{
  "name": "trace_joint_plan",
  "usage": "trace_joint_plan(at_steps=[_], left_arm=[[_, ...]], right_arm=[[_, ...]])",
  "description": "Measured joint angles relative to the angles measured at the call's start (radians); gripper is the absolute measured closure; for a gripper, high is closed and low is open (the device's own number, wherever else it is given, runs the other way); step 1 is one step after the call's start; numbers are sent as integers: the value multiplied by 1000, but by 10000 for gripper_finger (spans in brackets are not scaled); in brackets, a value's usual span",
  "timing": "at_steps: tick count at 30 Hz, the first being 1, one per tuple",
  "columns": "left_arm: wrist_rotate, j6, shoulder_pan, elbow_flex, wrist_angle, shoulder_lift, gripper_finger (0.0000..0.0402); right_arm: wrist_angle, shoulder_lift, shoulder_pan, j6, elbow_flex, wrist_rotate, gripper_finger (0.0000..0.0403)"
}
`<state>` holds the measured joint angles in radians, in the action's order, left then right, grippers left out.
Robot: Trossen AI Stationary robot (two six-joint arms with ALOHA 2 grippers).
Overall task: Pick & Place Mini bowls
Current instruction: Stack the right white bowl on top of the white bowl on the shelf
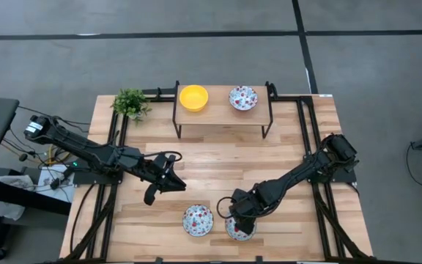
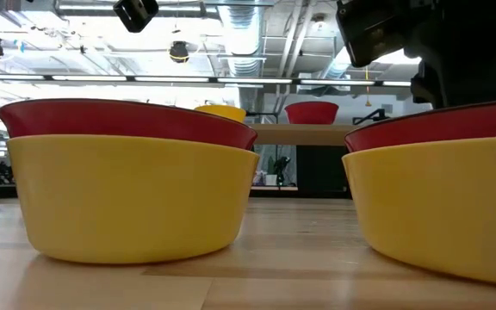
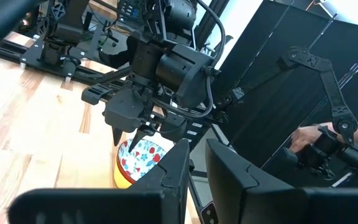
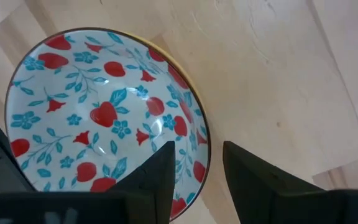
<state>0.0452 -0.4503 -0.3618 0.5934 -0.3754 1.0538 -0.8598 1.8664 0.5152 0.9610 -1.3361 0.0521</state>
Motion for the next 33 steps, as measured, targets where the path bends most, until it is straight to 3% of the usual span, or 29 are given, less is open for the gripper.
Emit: trace_joint_plan(at_steps=[6,14,33], left_arm=[[0,0,0,0,0,0,348],[0,0,0,0,0,0,348],[0,0,-1,0,0,0,348]], right_arm=[[0,1,0,-2,0,0,306],[-3,1,-1,-3,0,5,394],[-56,-32,-14,2,0,41,402]])
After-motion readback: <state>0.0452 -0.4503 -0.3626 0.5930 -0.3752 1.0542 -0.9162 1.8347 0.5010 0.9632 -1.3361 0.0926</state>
